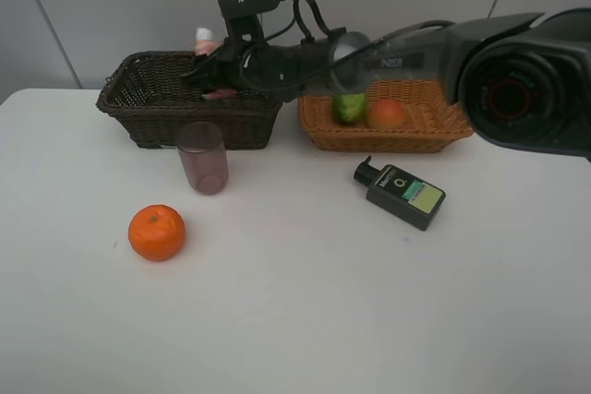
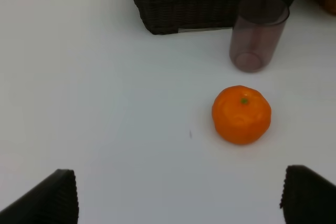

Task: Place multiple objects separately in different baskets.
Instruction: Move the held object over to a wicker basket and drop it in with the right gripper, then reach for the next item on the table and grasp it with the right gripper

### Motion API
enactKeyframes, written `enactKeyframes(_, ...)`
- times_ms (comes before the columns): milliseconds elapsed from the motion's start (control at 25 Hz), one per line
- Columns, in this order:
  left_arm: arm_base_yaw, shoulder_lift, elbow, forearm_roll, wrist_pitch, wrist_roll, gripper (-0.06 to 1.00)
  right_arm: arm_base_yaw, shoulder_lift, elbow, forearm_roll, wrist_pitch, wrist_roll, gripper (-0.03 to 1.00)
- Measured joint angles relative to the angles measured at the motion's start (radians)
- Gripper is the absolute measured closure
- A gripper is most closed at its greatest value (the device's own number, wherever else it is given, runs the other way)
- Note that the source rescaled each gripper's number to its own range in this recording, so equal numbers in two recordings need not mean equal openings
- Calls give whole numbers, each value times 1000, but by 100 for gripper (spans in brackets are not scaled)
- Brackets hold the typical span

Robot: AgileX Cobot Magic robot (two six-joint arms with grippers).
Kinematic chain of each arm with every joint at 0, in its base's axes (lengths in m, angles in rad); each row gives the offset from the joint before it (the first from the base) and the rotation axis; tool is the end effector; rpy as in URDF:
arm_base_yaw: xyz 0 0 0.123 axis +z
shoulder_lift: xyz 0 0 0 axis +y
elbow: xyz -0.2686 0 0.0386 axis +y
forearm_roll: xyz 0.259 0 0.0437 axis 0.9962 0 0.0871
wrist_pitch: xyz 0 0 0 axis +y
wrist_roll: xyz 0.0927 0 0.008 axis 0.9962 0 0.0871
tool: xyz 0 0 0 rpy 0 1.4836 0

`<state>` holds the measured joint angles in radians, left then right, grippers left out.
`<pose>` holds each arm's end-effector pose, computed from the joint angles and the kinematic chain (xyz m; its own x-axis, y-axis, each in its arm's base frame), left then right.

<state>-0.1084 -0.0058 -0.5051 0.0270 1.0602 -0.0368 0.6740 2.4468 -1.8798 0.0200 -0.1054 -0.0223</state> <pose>0.0191 0.0001 0.2833 -0.4450 0.0247 -0.8952 0.0767 0.9970 -0.0106 0.4373 0.3491 0.1289 -0.2843 -0.2301 -0.9307 -0.6233 0.7820 -0.0030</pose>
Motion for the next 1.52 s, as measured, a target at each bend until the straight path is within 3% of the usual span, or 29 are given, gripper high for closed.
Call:
enactKeyframes(40,0,0,0,0,0,0,-6,0,-2,0,0,3,0,29)
enactKeyframes(80,0,0,0,0,0,0,-6,0,-4,0,0,12,0,16)
enactKeyframes(120,0,0,0,0,0,0,-6,0,-9,0,0,26,0,9)
enactKeyframes(240,0,0,0,0,0,0,-6,0,-37,0,0,105,0,0)
enactKeyframes(440,0,0,0,0,0,0,-6,0,-139,0,-33,352,1,-1)
enactKeyframes(800,0,0,0,0,0,0,-6,-2,-302,0,-114,967,-115,-3)
enactKeyframes(960,0,0,0,0,0,0,-6,-15,-316,0,-133,1141,-126,-3)
enactKeyframes(1280,0,0,0,0,0,0,-6,-59,-317,0,-156,1315,-126,-3)
enactKeyframes(1400,0,0,0,0,0,0,-6,-81,-341,47,-156,1307,-126,-3)
enactKeyframes(1520,0,0,0,0,0,0,-6,-116,-400,175,-158,1238,-150,-3)
